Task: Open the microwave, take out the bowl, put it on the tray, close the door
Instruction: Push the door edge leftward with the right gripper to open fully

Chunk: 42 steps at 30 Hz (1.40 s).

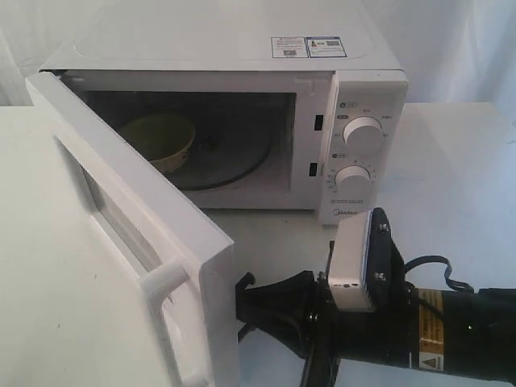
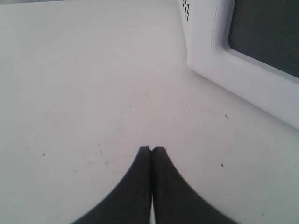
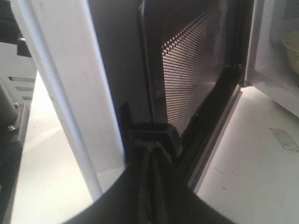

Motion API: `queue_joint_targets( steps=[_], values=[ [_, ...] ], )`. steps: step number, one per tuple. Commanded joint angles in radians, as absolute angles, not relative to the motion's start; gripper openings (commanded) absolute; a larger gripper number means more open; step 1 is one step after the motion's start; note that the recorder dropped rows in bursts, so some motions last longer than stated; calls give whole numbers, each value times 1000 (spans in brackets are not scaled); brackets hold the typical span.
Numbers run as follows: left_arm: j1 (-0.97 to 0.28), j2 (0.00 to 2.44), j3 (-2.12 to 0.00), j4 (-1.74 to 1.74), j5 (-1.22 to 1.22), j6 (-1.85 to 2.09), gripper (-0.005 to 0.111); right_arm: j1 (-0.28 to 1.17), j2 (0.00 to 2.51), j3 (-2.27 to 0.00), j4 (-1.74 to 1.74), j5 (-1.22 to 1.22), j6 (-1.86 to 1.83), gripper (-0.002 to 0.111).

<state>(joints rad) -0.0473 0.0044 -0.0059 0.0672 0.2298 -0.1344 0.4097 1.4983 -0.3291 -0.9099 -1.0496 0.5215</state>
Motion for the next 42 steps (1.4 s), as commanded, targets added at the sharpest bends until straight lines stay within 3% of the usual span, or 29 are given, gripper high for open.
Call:
queue_joint_targets(
  steps=[1, 32, 42],
  values=[
    [-46, 0, 0, 59, 232, -130, 0, 431, 1491, -325, -946, -1103, 539, 0],
    [-46, 0, 0, 59, 232, -130, 0, 540, 1484, -327, -930, -1092, 483, 0],
    [-46, 0, 0, 59, 232, -130, 0, 538, 1332, -327, -835, -742, 433, 0]
  ],
)
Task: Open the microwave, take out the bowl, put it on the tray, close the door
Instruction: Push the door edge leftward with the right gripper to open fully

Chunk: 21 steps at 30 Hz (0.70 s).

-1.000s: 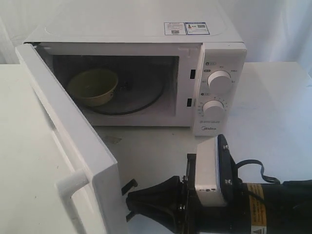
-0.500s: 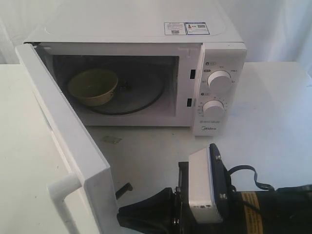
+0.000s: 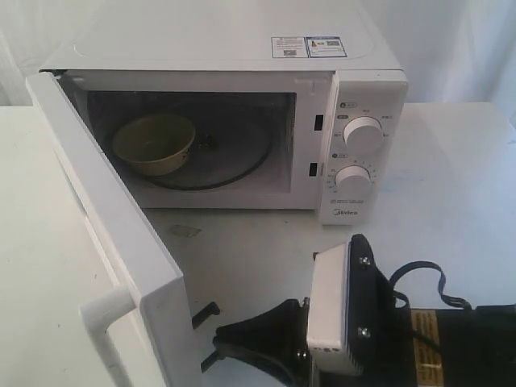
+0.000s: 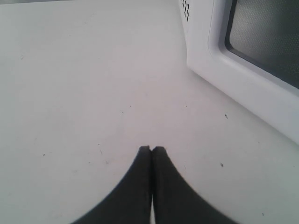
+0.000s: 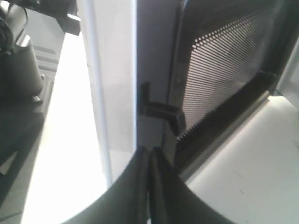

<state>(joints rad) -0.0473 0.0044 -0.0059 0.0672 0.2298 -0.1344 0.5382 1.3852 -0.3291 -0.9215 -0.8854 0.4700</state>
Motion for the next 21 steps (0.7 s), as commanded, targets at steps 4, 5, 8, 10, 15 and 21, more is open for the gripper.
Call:
queue_joint_targets(
  steps=[4, 5, 8, 10, 15, 21],
  values=[
    [-46, 0, 0, 59, 232, -130, 0, 540, 1358, -342, -731, -763, 362, 0],
    [-46, 0, 0, 59, 232, -130, 0, 548, 1381, -350, -729, -786, 362, 0],
    [-46, 0, 0, 59, 232, -130, 0, 576, 1467, -386, -709, -815, 362, 0],
    [-46, 0, 0, 59, 232, -130, 0, 577, 1522, -405, -702, -818, 358, 0],
    [-46, 0, 0, 59, 232, -130, 0, 593, 1606, -416, -736, -959, 368, 0],
    [-46, 0, 0, 59, 232, -130, 0, 667, 1610, -419, -741, -1001, 393, 0]
  ],
)
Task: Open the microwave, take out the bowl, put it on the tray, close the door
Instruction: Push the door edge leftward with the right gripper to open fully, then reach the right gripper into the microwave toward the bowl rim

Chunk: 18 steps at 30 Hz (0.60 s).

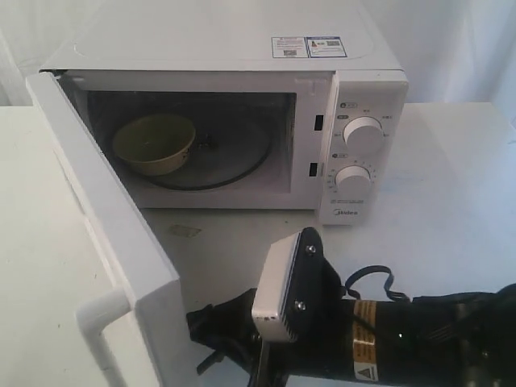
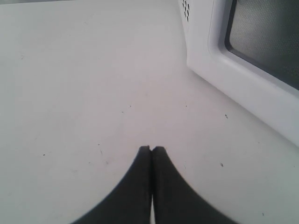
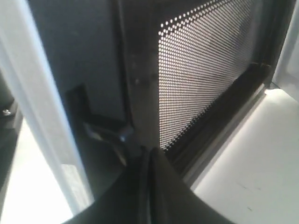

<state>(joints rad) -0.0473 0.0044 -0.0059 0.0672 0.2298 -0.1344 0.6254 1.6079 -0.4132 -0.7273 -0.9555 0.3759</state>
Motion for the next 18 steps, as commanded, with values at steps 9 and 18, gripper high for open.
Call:
queue_joint_targets(
  steps=[9, 18],
  values=[
    [-46, 0, 0, 59, 232, -130, 0, 736, 1610, -429, -759, -1000, 414, 0],
    [-46, 0, 0, 59, 232, -130, 0, 738, 1610, -431, -649, -879, 357, 0]
  ],
)
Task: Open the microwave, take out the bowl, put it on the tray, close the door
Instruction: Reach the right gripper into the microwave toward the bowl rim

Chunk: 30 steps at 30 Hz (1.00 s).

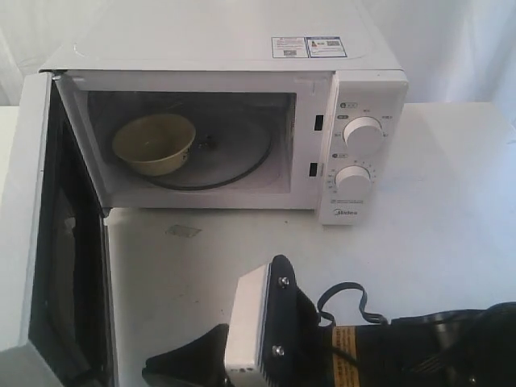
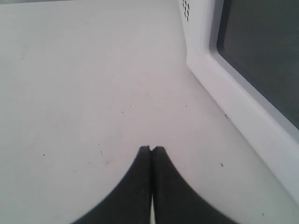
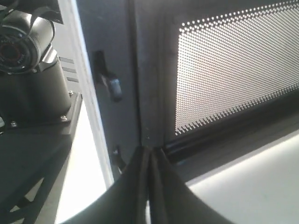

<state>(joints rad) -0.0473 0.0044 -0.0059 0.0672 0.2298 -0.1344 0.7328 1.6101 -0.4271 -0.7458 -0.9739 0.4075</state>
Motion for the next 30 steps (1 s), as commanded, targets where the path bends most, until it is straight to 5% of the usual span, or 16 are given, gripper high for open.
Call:
queue_joint_targets(
  steps=[1, 5, 12, 19, 27, 30],
  values=[
    [-46, 0, 0, 59, 232, -130, 0, 738, 1610, -433, -600, -849, 325, 0],
    [-46, 0, 0, 59, 232, -130, 0, 738, 1610, -468, -391, -769, 223, 7],
    [-46, 0, 0, 59, 232, -130, 0, 738, 1610, -658, -184, -543, 282, 39],
    [-46, 0, 0, 59, 232, -130, 0, 736, 1680, -905, -82, -266, 368, 52],
    [-46, 0, 0, 59, 232, -130, 0, 697, 1876, -960, 169, -660, 847, 54],
    [-46, 0, 0, 59, 232, -130, 0, 697, 1941, -1047, 234, -578, 864, 54]
  ],
)
